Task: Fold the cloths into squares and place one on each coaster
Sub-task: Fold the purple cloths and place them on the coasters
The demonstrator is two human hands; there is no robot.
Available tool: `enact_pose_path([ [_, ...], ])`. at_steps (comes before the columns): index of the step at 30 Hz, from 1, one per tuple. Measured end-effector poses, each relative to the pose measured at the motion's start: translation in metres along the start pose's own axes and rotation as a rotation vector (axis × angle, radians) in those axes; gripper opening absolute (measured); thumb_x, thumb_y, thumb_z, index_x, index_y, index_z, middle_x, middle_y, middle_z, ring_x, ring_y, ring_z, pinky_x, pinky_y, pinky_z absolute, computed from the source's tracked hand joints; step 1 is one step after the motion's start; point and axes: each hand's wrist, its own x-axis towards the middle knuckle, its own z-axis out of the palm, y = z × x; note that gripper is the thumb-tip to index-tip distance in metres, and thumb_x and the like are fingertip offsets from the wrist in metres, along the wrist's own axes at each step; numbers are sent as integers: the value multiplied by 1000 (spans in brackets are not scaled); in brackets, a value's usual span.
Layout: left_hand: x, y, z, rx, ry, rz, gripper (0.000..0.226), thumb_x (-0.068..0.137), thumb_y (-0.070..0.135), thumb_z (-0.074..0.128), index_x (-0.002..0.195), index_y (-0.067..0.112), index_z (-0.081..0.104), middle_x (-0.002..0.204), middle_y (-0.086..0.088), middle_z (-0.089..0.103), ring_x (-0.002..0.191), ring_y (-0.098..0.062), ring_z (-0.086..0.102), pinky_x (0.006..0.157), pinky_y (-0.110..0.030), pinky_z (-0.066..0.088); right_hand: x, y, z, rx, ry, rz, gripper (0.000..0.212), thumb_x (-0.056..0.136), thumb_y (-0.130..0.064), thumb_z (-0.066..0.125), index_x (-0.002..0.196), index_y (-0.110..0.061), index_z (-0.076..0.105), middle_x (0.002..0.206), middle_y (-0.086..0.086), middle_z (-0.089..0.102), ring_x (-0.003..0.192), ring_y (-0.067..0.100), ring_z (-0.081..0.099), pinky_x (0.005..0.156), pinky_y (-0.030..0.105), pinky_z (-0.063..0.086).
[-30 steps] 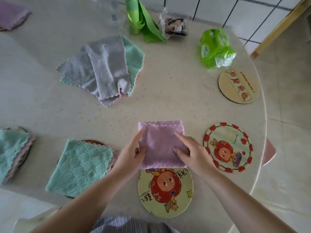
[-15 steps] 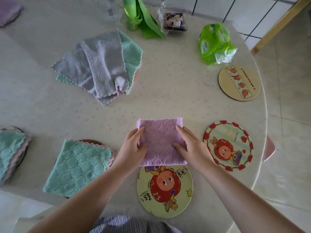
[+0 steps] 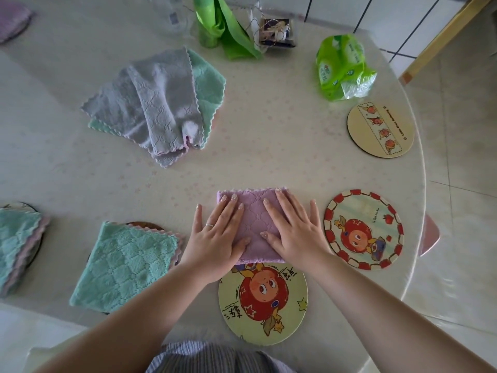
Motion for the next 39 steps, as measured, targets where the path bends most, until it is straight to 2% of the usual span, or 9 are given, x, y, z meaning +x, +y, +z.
enact_pose_path([
  [3,4,-1,-1,23,-37,14,69,89,61,7,146,25,-11,154,7,-18,139,-10,-24,114,-49,-12,2,0,-4,12,-22,-13,69,87,-66,7,146,-32,-7,156,0,-13,140,13,-18,113,57,-1],
  [5,3,1,-6,8,-34,21,70,89,61,11,145,26,-12,154,6,-18,139,-10,-24,114,-47,-12,0,-2,-13,108,-21,9,71,88,-63,22,147,-32,-3,156,-1,-12,142,15,-14,115,52,-2],
  [8,-6,1,-15,-209,60,-131,68,90,52,37,147,27,9,155,7,6,142,-15,4,114,-40,6,-12,2,-23,426,138,240,63,89,-44,51,144,-27,25,150,-1,26,136,16,27,112,39,26],
  [11,-15,-4,-23,-555,168,-402,53,89,31,54,139,26,35,137,2,43,121,-18,42,101,-38,37,-24,5,-24,652,153,400,51,88,-35,57,135,-27,40,125,-6,53,100,7,54,76,17,46],
  [16,-8,-5,-27,-722,22,-333,32,91,17,53,119,29,58,121,-2,52,96,-10,56,92,-28,47,-15,-11,-31,753,50,418,53,88,-27,61,135,-26,38,102,-14,50,74,2,53,55,16,41],
  [22,-4,1,-37,-1031,33,-387,34,88,3,55,97,34,64,110,-4,66,87,-10,66,73,-30,58,-36,-13,-45,1011,104,496,45,83,-21,67,122,-27,45,104,-11,51,90,6,54,68,21,47],
  [27,-41,7,-32,-1104,-7,-291,41,87,5,59,95,45,65,108,9,67,99,-4,63,88,-30,50,-96,-25,-25,1532,-2,531,28,81,-9,67,97,-28,53,118,-4,55,105,12,56,98,38,46],
  [35,-73,19,-16,-1027,-21,-202,46,84,-1,61,95,44,57,110,8,62,103,0,58,93,-18,44,-126,-39,11,1315,130,534,26,81,-9,68,90,-29,54,103,-18,58,95,9,60,83,29,47],
  [39,-75,18,-13,-957,-38,-156,43,84,-1,60,100,39,58,113,4,58,101,2,55,88,-5,40,-128,-37,17,1180,153,526,33,79,-15,70,93,-36,48,107,-6,59,88,20,62,78,37,51],
])
